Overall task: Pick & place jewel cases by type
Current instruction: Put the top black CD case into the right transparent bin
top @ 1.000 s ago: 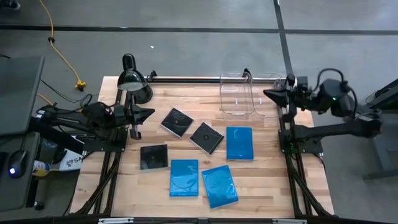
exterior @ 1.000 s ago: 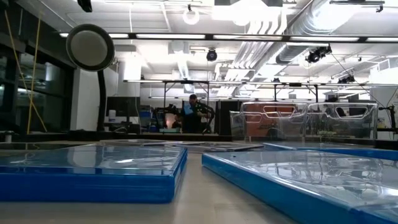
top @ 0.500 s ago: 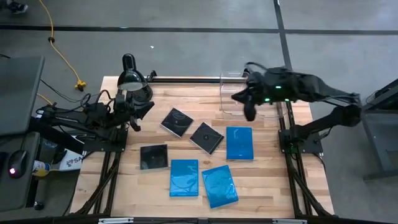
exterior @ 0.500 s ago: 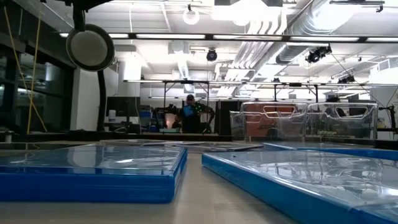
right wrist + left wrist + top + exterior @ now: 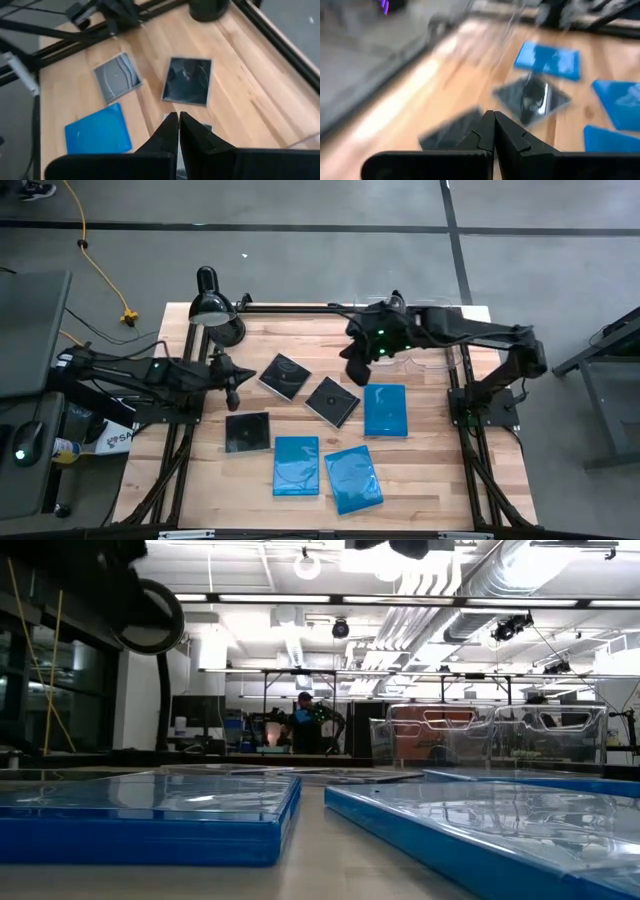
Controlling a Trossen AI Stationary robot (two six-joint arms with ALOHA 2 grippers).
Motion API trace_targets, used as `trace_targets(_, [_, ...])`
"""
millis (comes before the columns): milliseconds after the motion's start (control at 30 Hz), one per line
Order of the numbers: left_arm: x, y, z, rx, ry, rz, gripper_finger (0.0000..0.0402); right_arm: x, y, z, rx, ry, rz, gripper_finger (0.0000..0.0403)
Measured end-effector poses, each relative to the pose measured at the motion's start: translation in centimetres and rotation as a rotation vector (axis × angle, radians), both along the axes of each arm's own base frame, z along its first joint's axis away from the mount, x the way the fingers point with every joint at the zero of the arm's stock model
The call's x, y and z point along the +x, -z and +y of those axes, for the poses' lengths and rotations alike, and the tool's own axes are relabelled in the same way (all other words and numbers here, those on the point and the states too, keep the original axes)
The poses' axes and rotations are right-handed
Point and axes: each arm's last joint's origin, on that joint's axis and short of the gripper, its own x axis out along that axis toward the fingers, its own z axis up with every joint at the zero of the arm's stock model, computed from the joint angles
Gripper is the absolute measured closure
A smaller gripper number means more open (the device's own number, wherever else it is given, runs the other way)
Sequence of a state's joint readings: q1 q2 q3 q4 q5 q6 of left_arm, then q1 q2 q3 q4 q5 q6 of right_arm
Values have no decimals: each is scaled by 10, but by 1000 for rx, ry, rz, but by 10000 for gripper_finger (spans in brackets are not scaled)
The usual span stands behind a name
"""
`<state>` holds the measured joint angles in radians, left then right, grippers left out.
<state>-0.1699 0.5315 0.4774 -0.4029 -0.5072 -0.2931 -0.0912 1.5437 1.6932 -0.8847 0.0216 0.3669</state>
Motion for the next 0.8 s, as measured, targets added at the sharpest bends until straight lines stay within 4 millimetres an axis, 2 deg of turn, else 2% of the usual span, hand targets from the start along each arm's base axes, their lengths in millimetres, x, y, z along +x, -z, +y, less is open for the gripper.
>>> trace_targets(167, [7, 12, -2, -167, -68, 54, 400, 23, 24, -2, 47, 49, 67, 402])
trace_targets(300, [12, 17, -4, -263, -97, 63, 375, 39, 45, -3, 84, 70, 127, 402])
trace_targets(600, [16, 24, -2, -437, -274, 24, 245, 61, 74, -7, 108, 100, 193, 402])
trace_targets(700, [13, 30, 4, -542, -322, 61, 204, 64, 80, -9, 119, 117, 205, 400])
trace_targets(800, [13, 40, 14, -632, -329, 98, 179, 66, 87, -11, 141, 145, 183, 380])
